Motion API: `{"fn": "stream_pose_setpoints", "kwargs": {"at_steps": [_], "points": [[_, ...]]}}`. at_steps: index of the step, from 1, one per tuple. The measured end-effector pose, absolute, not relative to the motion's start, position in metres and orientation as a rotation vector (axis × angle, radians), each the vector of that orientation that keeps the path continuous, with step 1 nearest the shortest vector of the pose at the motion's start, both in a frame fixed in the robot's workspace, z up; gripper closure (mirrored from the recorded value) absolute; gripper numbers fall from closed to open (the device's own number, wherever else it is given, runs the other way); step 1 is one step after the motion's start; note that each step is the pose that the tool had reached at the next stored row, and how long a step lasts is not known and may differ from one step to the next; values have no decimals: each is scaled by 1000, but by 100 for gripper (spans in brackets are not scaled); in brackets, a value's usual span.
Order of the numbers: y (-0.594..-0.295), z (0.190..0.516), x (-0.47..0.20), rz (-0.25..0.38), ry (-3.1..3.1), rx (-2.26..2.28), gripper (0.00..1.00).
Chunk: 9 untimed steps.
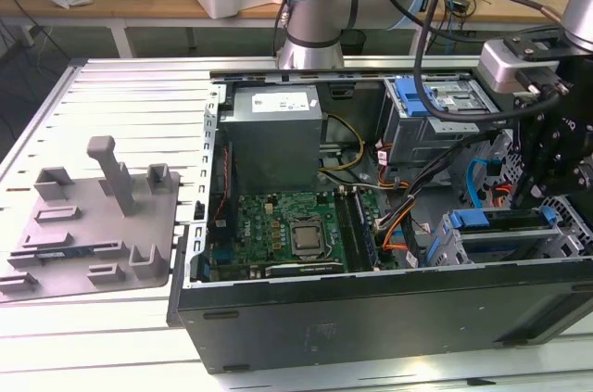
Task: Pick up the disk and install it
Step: 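Insert the first disk wire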
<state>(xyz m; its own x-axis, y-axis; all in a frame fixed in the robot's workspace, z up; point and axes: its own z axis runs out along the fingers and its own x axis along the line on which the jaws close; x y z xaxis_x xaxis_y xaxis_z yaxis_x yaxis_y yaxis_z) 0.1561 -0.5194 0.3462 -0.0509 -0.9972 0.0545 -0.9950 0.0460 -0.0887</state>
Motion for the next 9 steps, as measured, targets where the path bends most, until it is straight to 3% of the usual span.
{"fn": "stream_pose_setpoints", "kwargs": {"at_steps": [9], "points": [[-521, 346, 156, -159, 2250, -2155, 83]]}}
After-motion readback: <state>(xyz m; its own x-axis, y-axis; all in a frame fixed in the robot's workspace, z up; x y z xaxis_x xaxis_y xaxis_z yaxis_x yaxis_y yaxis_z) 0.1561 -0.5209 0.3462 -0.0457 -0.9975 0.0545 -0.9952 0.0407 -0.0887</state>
